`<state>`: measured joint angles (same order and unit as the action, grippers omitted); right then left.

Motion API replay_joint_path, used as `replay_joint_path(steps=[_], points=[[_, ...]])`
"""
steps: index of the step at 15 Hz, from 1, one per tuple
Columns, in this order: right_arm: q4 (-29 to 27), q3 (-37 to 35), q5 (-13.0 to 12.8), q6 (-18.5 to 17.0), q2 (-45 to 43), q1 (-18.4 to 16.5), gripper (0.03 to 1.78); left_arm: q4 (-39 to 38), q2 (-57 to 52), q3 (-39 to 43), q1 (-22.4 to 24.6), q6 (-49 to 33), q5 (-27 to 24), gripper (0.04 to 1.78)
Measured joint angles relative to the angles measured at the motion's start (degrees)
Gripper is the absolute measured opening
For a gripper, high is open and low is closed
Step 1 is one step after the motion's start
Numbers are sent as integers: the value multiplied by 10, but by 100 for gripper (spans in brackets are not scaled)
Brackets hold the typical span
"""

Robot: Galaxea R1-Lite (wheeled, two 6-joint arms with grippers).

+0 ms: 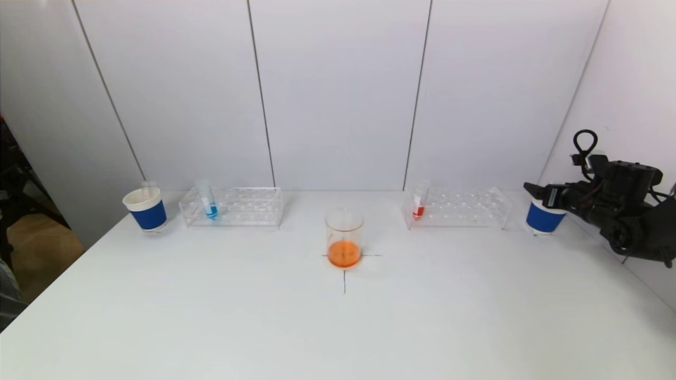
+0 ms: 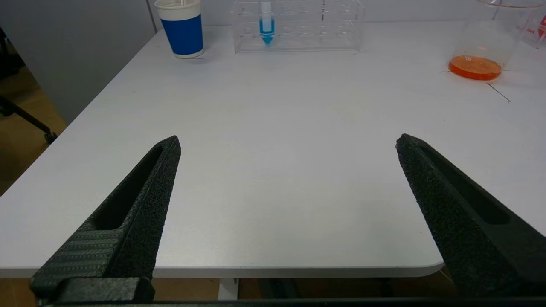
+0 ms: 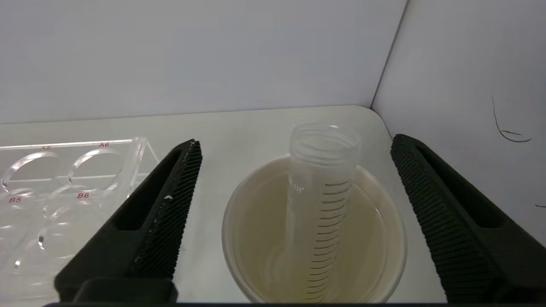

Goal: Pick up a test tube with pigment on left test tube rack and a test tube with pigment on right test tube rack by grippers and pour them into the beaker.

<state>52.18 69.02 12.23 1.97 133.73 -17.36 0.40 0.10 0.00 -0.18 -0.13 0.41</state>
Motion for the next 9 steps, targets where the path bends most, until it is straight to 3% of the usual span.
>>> replay_joint_path(steps=[2,9], points=[[0,0,0,-1,-2,0,178,0,0,0,0,0,0,176],[0,-40,0,-2,-54,10,178,0,0,0,0,0,0,176]])
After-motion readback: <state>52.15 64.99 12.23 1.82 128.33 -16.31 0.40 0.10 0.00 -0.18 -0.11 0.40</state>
